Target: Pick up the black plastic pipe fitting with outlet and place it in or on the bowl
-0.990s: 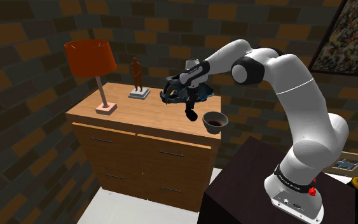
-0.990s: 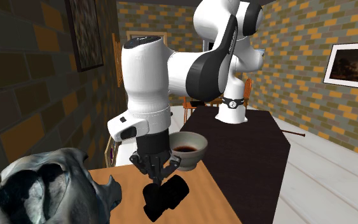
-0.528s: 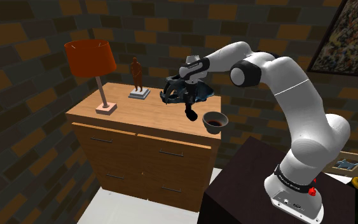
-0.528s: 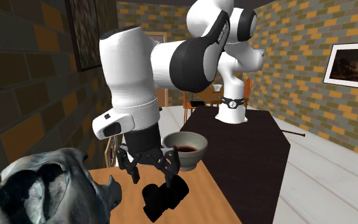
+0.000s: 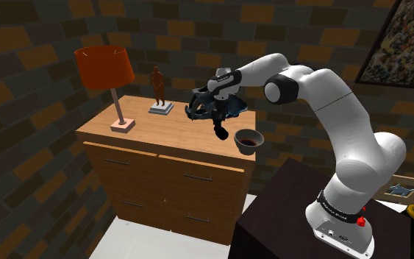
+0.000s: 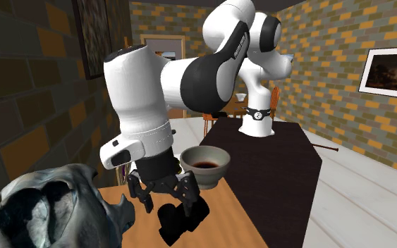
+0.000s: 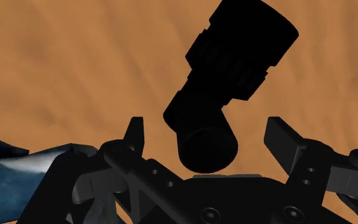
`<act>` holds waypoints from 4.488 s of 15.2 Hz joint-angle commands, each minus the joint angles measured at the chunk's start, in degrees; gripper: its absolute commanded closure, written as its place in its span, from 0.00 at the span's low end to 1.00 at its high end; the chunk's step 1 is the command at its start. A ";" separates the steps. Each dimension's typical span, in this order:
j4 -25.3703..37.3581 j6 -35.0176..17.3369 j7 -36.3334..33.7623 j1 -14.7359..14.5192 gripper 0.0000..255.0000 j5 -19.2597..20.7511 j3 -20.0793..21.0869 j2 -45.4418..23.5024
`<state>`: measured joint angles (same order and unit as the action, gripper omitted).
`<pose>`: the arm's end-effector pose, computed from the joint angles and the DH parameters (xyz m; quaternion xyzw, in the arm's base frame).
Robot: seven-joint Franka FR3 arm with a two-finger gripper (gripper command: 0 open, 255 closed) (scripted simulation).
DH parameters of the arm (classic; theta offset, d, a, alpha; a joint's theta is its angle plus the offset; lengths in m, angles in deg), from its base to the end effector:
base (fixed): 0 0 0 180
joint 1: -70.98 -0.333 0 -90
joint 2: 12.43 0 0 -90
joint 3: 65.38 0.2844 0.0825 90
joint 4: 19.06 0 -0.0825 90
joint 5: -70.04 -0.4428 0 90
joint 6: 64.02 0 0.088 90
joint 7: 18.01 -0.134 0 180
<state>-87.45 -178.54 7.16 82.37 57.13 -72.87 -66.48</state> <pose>0.7375 -0.2118 0.1245 -0.9966 -0.0246 0.0434 0.0658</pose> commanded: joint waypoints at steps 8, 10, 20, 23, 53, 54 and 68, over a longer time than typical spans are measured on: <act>-0.14 -0.56 0.03 -0.03 0.00 -0.07 0.06 -0.41; -0.05 -0.50 0.02 -0.01 1.00 -0.07 0.06 -0.44; -0.28 0.27 -0.08 -0.07 1.00 0.04 -0.03 0.56; -0.33 1.58 -0.25 -0.13 1.00 0.20 -0.16 1.94; -3.32 13.15 -1.11 -0.53 1.00 1.83 -1.48 16.53; -7.99 11.52 -0.61 -0.76 1.00 2.03 -1.74 19.52; -49.45 0.23 3.39 -1.01 1.00 6.58 -4.84 49.72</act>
<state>-135.36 -177.72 10.23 81.21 63.50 -77.54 -17.71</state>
